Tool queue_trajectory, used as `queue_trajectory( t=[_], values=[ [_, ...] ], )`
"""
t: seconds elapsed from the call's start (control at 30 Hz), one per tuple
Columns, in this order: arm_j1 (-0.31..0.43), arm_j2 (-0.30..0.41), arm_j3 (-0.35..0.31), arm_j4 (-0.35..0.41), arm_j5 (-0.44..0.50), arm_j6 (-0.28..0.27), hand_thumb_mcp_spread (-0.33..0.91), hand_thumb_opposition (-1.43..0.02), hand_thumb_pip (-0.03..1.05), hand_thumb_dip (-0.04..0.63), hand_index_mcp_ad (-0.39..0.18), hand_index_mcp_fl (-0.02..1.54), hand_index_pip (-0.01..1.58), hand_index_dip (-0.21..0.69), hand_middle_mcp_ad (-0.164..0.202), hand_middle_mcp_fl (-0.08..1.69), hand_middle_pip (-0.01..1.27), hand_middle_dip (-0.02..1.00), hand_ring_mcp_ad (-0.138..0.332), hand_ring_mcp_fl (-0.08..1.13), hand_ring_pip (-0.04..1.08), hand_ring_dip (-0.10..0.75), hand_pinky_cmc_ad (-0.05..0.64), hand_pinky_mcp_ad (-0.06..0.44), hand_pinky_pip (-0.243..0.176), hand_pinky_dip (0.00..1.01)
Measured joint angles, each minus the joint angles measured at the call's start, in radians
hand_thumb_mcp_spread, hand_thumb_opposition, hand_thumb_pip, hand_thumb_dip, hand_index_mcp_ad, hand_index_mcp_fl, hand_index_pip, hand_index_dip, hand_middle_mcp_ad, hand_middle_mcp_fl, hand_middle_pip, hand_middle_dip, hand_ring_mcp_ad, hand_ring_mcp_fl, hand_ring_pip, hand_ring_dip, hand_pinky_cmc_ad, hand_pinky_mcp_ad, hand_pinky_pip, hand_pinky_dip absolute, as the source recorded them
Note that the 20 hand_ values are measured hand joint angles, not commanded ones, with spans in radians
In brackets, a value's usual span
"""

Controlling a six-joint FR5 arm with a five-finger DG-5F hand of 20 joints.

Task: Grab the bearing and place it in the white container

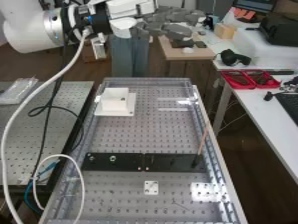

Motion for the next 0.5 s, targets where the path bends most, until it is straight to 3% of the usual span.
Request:
queue_trajectory(
  t=[0.23, 0.5],
  values=[
    [-0.030, -0.018, 0.047, -0.059, -0.056, -0.006, 0.29, -0.75, 0.45, 0.173, -0.124, 0.30, 0.10, 0.171, 0.061, 0.20, 0.13, 0.28, 0.117, 0.00, 0.10, 0.101, 0.360, 0.312, -0.042, 0.22],
    [-0.047, -0.026, 0.058, -0.079, -0.088, -0.004, 0.29, -0.75, 0.44, 0.157, -0.124, 0.30, 0.10, 0.185, 0.061, 0.20, 0.13, 0.28, 0.120, 0.00, 0.10, 0.101, 0.363, 0.312, -0.042, 0.22]
  ],
)
